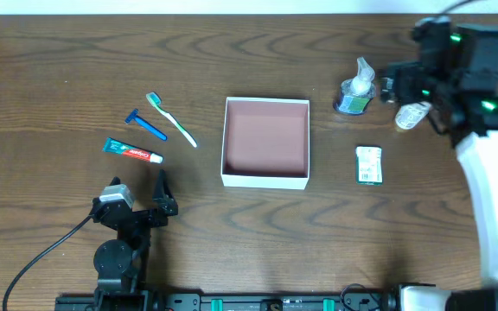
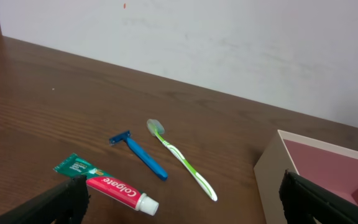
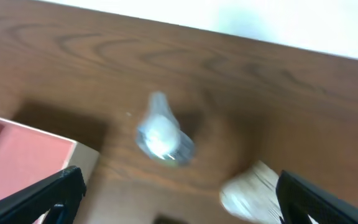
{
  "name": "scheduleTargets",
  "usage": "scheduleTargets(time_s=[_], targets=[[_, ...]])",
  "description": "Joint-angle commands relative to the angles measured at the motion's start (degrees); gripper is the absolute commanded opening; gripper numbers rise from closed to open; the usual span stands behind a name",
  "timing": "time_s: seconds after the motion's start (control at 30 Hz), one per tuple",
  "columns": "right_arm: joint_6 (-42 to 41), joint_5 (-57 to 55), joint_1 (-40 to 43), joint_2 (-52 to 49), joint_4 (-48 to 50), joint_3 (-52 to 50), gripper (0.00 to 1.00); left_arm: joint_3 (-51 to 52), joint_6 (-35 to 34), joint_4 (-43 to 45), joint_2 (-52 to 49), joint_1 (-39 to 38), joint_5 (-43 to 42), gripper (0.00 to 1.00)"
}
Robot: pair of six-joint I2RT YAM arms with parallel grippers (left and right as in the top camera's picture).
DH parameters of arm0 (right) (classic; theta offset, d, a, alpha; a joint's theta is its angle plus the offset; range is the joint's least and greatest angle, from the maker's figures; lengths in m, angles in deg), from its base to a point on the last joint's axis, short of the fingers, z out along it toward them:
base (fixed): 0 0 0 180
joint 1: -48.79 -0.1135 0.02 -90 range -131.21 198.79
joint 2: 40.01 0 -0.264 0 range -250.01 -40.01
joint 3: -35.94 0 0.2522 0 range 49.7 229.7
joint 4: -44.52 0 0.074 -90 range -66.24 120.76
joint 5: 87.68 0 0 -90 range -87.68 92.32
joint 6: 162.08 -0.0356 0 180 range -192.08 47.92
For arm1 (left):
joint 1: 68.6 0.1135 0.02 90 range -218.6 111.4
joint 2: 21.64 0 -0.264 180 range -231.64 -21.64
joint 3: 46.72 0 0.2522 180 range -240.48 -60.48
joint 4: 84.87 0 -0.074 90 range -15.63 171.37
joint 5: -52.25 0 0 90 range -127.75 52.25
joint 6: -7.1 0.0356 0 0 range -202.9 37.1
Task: Pack container
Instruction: 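Move the right gripper up to the clear soap pump bottle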
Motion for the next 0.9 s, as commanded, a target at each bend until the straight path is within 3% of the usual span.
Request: scheduleTargets(time_s=[0.0,0.4,0.87], targets=[[2.19,1.03,-2.89,-3.69,2.64,0.96,0.99,1.22,0.55,-2.10,0.35,0.26,0.59,0.98],[1.01,-0.92,-5.03,-13.55,13.73,0.98,0.96,1.22,0.55,-2.10,0.35,0.26,0.59,0.98],[-3.52,-5.46,-4.44,-17.40,10.08,0.96,0.91,1.22,0.55,-2.10,0.35,0.26,0.59,0.98]])
